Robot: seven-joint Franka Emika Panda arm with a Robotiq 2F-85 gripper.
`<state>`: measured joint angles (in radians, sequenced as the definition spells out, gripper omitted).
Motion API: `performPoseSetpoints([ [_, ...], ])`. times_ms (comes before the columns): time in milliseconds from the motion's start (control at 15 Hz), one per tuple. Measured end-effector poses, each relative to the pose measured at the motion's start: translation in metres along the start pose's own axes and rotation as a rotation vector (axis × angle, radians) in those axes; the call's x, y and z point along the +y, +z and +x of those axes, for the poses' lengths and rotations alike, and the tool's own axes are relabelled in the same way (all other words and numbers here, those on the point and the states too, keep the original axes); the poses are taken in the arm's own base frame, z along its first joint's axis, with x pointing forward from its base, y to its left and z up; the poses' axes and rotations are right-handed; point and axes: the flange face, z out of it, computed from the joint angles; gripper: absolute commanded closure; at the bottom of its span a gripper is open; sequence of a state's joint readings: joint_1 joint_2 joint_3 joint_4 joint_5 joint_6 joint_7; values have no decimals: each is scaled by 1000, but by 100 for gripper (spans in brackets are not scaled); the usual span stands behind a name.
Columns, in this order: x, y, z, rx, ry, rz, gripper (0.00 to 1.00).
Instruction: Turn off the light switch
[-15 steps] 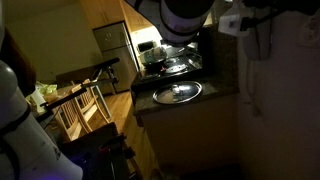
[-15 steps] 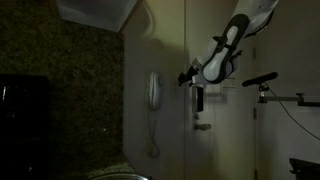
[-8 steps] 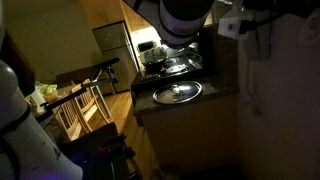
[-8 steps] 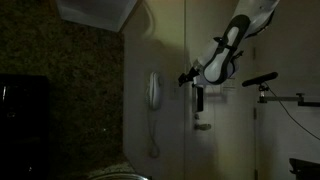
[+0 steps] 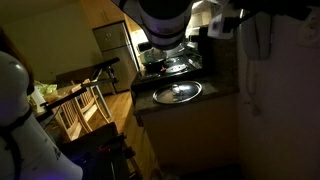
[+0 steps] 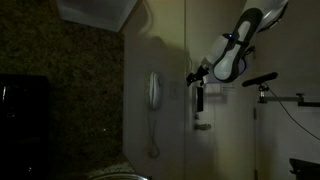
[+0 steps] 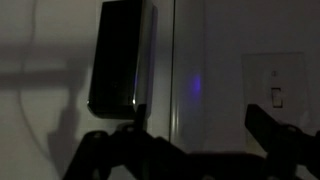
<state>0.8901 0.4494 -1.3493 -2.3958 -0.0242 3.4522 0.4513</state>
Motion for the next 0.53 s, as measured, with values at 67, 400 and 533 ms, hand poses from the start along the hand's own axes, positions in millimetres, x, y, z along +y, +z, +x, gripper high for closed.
performPoseSetpoints([
  [67,2,-7,-3,-3,-14,1,0],
  [400,-13,-37,-30,-44,-106,59,0],
  [533,-20,-50,-39,-51,-147,83,0],
])
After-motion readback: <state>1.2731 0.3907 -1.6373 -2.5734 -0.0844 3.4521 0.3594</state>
